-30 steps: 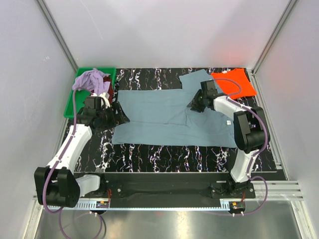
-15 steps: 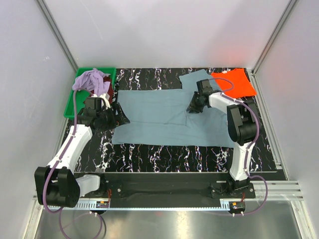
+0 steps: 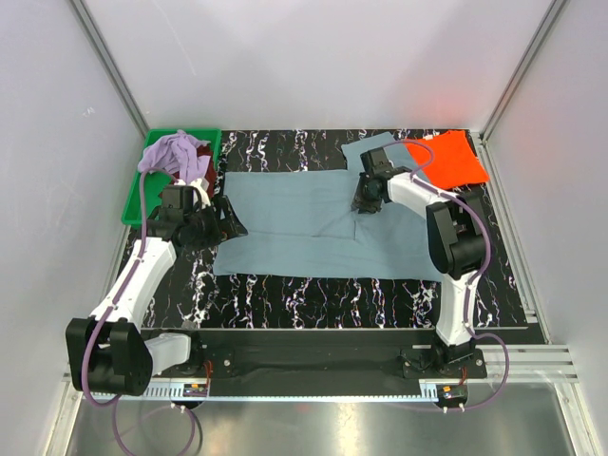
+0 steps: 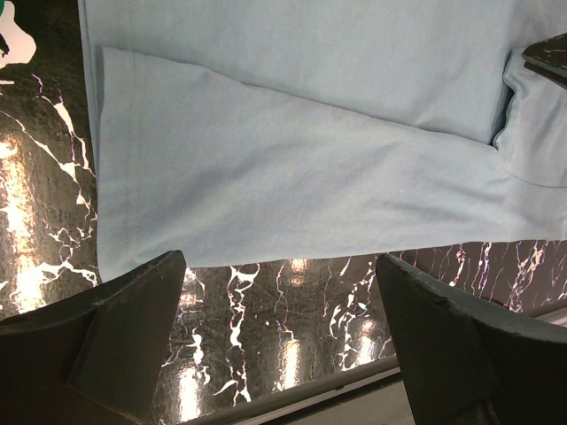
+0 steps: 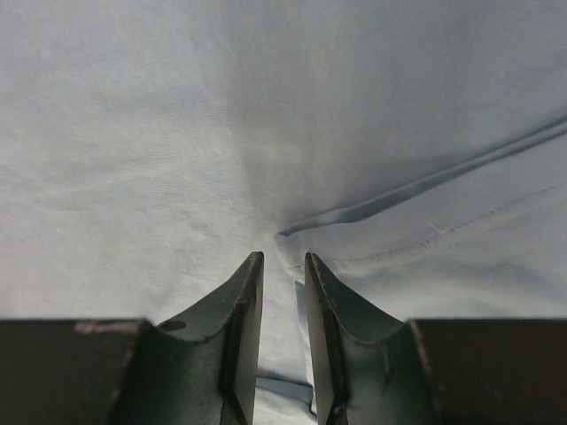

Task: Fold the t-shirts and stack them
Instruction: Fold the tshirt

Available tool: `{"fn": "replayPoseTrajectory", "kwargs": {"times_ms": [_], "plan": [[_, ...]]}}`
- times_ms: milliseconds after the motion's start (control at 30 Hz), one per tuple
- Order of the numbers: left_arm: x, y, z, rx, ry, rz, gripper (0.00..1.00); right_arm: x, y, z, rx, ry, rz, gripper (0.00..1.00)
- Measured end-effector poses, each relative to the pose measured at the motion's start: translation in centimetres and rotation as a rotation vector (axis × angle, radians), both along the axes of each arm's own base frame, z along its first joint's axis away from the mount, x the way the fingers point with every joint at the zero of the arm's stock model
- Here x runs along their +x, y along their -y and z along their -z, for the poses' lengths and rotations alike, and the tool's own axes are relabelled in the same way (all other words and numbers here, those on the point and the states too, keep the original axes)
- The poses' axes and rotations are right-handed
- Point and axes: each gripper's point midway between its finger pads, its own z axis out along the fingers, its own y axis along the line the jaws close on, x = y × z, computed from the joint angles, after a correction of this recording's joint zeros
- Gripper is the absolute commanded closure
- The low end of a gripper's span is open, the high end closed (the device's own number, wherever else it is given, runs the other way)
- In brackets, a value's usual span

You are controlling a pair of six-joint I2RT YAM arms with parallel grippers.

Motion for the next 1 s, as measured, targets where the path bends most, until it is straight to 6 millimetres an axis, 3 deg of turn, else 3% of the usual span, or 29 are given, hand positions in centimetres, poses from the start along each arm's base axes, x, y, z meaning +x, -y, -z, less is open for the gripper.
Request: {"fn": "replayPoseTrajectory", "kwargs": {"times_ms": [233, 467, 600, 633, 700, 1000], "plan": [[0.0, 0.0, 0.0, 0.0, 0.0, 0.0, 0.05, 0.7, -0.3, -0.8, -0.083, 0.028, -0.02, 0.69], [0.0, 0.0, 0.0, 0.0, -0.001, 0.0, 0.05, 0.1, 0.2, 1.4, -0.129, -0.024, -0.025, 0.71], [0.0, 0.0, 0.0, 0.0, -0.001, 0.0, 0.05, 0.1, 0.2, 1.4, -0.135, -0.022, -0.027, 0.85], [0.0, 0.0, 0.0, 0.0, -0.001, 0.0, 0.05, 0.1, 0.2, 1.4, -0.135, -0.021, -0.028, 0.95], [0.0, 0.0, 0.0, 0.0, -0.001, 0.0, 0.05, 0.2, 0.2, 1.4, -0.137, -0.019, -0.032, 1.0], [0.0, 0.0, 0.0, 0.0, -0.001, 0.0, 0.05, 0.4, 0.0, 1.2, -0.125, 0.004, -0.035, 1.0]]}}
